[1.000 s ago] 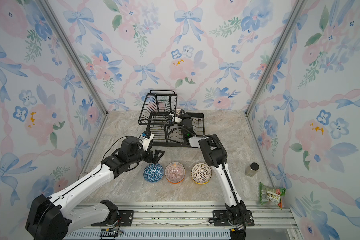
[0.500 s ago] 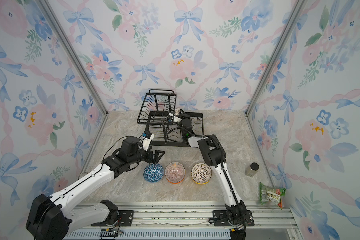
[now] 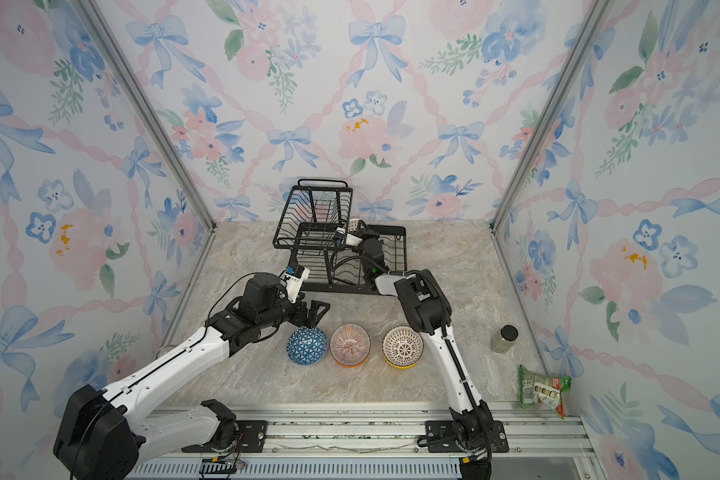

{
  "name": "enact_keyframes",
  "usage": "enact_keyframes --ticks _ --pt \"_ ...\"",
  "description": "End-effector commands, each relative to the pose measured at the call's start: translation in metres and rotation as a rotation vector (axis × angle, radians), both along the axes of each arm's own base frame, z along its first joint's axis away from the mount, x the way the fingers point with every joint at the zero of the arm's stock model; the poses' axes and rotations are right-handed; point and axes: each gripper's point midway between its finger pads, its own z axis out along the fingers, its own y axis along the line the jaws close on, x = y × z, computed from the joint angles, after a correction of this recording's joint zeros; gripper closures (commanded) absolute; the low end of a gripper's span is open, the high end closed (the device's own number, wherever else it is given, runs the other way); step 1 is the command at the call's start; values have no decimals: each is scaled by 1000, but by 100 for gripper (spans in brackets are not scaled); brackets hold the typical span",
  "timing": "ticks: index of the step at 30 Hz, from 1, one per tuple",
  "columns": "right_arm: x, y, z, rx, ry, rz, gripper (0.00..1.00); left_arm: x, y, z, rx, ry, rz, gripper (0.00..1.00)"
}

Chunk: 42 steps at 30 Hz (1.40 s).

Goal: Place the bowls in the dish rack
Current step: 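Lower the brown-patterned bowl into the rack slots with the right gripper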

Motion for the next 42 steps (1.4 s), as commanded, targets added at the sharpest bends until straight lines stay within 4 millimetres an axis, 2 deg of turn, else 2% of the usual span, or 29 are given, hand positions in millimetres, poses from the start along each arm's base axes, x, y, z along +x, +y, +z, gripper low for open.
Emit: enact_keyframes --ticks 1,13,19,25,30,34,42 --pt "-14 22 18 56 -51 62 100 -3 1 -4 1 23 -7 2" --pt "-7 26 19 61 -57 56 100 -5 2 -3 -4 18 -4 2" --pt "-4 20 14 49 -82 24 100 -5 2 -5 -3 24 -4 2" --pt "-7 12 24 75 -160 -11 100 -5 2 -5 -6 25 -6 2" --pt "-9 13 23 71 -172 -6 100 -4 1 -6 -4 30 -7 2" --pt "-13 19 3 24 -119 38 100 -4 1 -7 -3 33 -8 2" --pt "-13 20 -29 -43 21 58 100 -6 1 -10 2 38 -11 2"
